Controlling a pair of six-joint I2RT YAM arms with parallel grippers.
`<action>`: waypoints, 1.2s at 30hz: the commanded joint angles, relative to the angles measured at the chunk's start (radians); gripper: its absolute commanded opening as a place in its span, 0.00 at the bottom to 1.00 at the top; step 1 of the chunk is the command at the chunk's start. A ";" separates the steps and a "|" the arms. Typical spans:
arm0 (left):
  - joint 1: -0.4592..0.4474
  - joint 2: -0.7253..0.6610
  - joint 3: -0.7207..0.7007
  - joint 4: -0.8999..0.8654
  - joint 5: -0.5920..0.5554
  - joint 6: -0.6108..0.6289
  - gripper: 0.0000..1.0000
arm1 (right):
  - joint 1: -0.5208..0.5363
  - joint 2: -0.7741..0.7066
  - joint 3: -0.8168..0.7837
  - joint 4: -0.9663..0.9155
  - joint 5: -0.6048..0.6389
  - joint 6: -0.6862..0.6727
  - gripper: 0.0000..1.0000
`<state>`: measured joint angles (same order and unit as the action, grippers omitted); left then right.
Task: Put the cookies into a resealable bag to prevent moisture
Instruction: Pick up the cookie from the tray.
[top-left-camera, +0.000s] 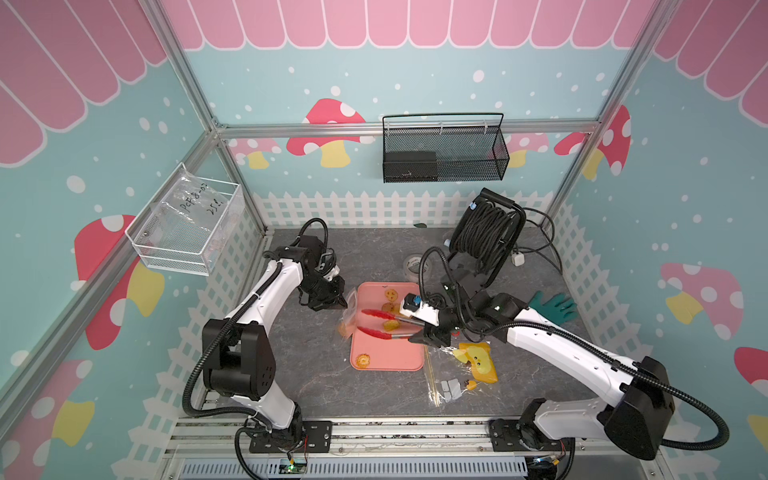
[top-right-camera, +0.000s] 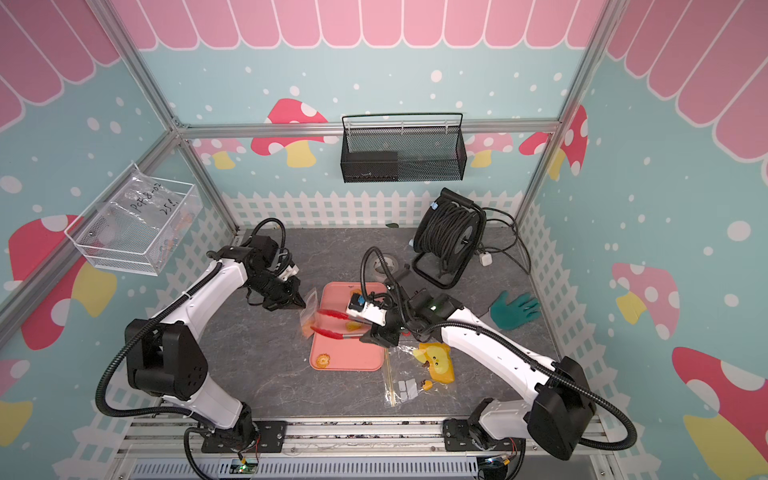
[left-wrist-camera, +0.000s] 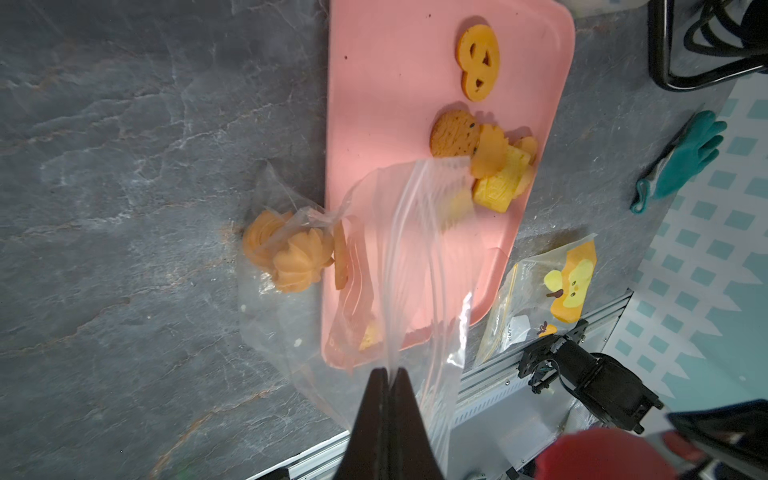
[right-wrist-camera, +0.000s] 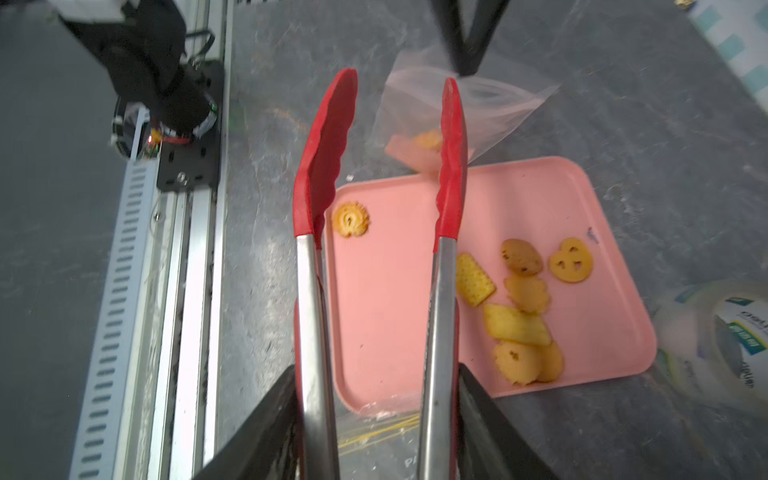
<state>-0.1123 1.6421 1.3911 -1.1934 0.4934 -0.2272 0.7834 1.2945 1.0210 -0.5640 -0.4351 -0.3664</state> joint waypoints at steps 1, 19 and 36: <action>0.007 0.012 0.038 -0.018 -0.007 0.014 0.00 | 0.019 0.010 -0.045 -0.035 0.102 -0.130 0.57; 0.007 0.018 0.004 -0.025 -0.017 0.042 0.00 | 0.099 0.293 0.102 -0.027 0.141 -0.228 0.60; 0.006 0.031 -0.014 -0.020 -0.029 0.052 0.00 | 0.125 0.373 0.165 -0.082 0.227 -0.245 0.60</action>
<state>-0.1123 1.6638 1.3849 -1.2041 0.4744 -0.2035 0.8986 1.6432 1.1385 -0.6373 -0.1982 -0.5766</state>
